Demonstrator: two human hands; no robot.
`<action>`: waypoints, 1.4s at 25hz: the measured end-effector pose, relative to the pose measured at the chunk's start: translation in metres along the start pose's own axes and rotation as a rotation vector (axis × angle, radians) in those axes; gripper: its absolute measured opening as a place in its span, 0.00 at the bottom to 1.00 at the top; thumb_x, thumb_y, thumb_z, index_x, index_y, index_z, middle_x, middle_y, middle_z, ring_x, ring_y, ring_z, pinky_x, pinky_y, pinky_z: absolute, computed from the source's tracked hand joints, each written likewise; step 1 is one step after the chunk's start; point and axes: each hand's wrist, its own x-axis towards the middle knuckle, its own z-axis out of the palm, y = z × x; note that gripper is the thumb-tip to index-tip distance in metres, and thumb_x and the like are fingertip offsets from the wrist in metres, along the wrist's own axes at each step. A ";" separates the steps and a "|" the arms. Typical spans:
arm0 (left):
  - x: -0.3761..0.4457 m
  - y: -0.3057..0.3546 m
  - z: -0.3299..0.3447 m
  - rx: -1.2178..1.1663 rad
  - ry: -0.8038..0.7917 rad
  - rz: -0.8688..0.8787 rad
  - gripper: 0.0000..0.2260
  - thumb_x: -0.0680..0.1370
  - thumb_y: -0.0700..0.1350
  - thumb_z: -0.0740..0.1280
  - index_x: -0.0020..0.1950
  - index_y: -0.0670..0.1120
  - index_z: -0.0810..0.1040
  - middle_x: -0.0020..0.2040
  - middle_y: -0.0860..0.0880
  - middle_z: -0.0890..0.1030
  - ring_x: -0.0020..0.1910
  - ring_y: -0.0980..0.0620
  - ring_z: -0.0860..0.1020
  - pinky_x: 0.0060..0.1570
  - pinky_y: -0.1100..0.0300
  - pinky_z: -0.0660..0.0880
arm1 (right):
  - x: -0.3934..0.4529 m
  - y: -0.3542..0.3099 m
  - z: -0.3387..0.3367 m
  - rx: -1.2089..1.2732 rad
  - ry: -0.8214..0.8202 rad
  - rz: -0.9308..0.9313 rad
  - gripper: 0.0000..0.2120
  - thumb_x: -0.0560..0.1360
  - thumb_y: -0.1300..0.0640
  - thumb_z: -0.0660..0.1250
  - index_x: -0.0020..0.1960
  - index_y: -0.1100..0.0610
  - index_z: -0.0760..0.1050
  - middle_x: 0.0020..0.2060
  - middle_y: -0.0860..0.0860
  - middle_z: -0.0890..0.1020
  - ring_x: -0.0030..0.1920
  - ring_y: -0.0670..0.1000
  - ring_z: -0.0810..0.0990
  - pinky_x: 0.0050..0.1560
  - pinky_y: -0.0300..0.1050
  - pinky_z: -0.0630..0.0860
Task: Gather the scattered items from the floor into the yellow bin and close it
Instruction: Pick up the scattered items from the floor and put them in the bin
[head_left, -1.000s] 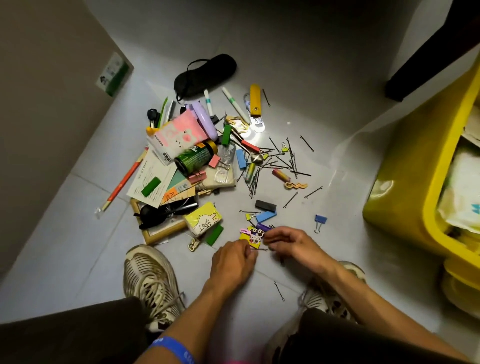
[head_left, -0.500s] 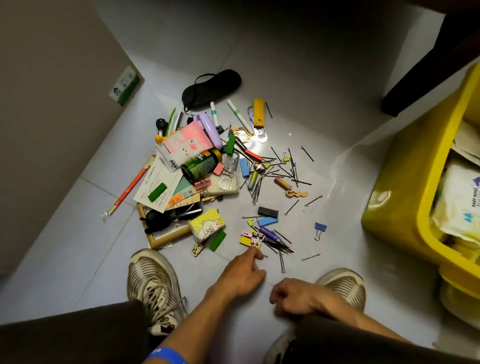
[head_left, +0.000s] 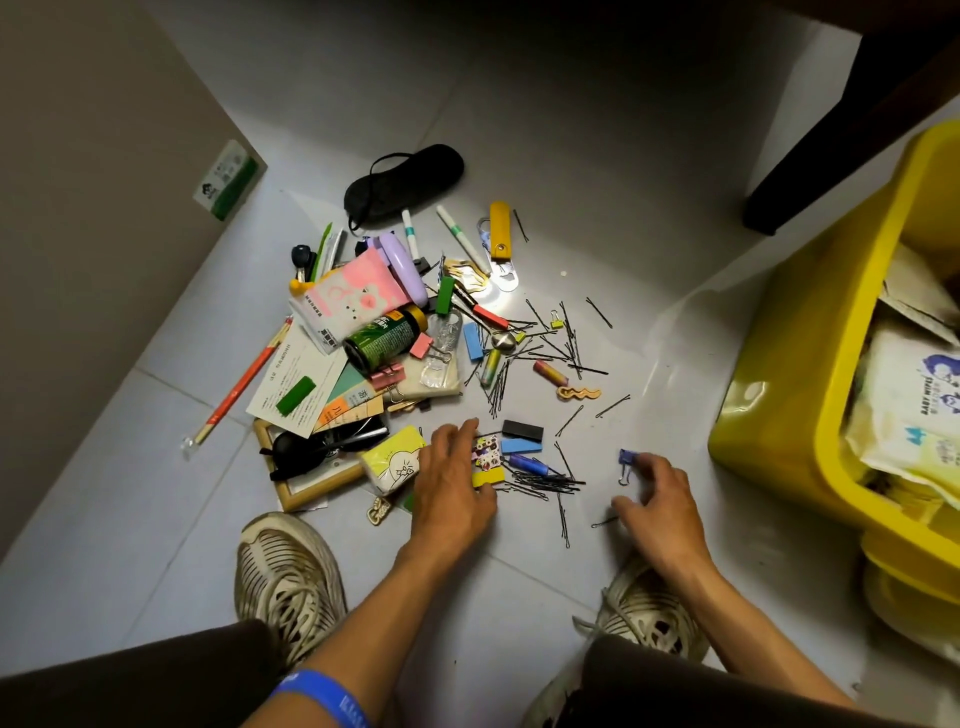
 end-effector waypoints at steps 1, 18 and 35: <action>0.002 0.005 0.003 0.019 -0.061 -0.014 0.36 0.73 0.42 0.69 0.77 0.53 0.58 0.71 0.50 0.61 0.67 0.48 0.63 0.63 0.54 0.68 | -0.002 0.000 0.002 0.017 -0.012 0.035 0.30 0.72 0.60 0.72 0.72 0.50 0.66 0.65 0.52 0.69 0.59 0.54 0.74 0.61 0.49 0.74; 0.005 0.045 0.035 -0.906 -0.148 -0.480 0.13 0.80 0.38 0.55 0.59 0.53 0.72 0.54 0.45 0.80 0.49 0.50 0.81 0.36 0.63 0.78 | 0.007 -0.059 0.061 0.644 -0.400 0.099 0.16 0.75 0.66 0.67 0.61 0.55 0.73 0.43 0.54 0.80 0.40 0.46 0.83 0.36 0.36 0.78; -0.047 0.236 -0.074 -0.904 -0.057 0.188 0.07 0.77 0.46 0.61 0.51 0.50 0.77 0.46 0.49 0.82 0.43 0.55 0.81 0.37 0.56 0.79 | -0.059 -0.126 -0.128 1.165 -0.068 -0.308 0.10 0.70 0.62 0.64 0.37 0.50 0.80 0.31 0.49 0.79 0.33 0.46 0.78 0.28 0.38 0.73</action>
